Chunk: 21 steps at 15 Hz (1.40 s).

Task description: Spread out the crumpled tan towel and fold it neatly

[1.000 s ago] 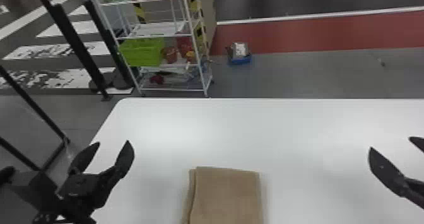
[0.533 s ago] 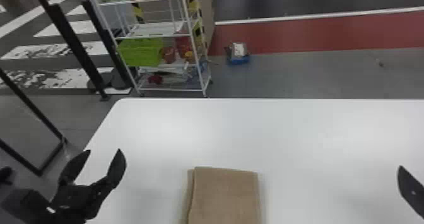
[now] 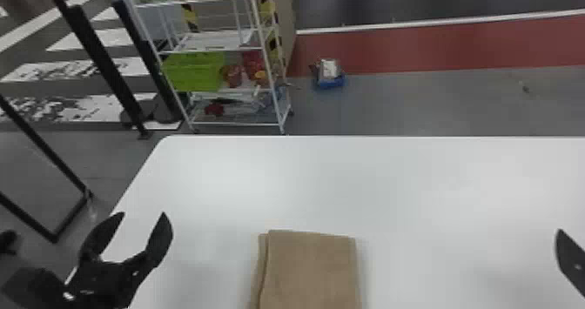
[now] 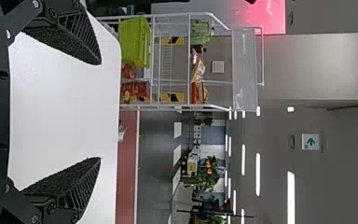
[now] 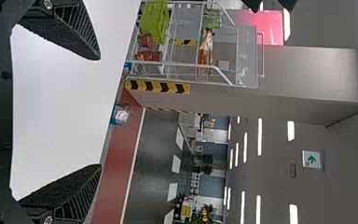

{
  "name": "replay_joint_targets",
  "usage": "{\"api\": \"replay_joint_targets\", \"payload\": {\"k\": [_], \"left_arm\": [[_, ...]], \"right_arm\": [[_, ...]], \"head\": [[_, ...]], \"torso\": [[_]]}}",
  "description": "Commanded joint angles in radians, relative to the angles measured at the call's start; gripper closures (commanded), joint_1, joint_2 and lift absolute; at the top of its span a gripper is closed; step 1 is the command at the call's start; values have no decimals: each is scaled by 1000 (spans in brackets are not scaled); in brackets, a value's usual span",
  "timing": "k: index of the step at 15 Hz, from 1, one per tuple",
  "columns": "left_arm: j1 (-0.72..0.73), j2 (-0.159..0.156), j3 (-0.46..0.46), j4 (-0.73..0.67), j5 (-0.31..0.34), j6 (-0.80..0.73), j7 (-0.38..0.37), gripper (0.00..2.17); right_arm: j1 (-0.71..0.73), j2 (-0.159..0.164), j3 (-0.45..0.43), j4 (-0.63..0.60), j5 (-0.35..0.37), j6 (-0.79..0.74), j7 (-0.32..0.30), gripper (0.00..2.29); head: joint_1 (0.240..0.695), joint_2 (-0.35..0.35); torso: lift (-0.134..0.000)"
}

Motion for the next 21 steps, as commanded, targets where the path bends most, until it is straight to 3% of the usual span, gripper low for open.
{"api": "replay_joint_targets", "payload": {"k": [1,7,11,21], "left_arm": [[0,-5,-1,8,-7,-13,-1,167],[-3,-7,-8,23,-23,-17,-6,167],[-14,-8,-40,46,-41,-38,-6,167],[-34,-8,-74,94,-41,-90,-6,167]], "right_arm": [[-3,4,0,7,0,-3,0,60],[-15,4,3,26,-3,6,-6,56],[-27,4,11,45,-3,31,-49,60],[-34,4,38,65,-3,27,-51,60]], "head": [[695,222],[695,216],[695,197],[695,177]], "torso": [[-122],[-122],[-122],[-122]]}}
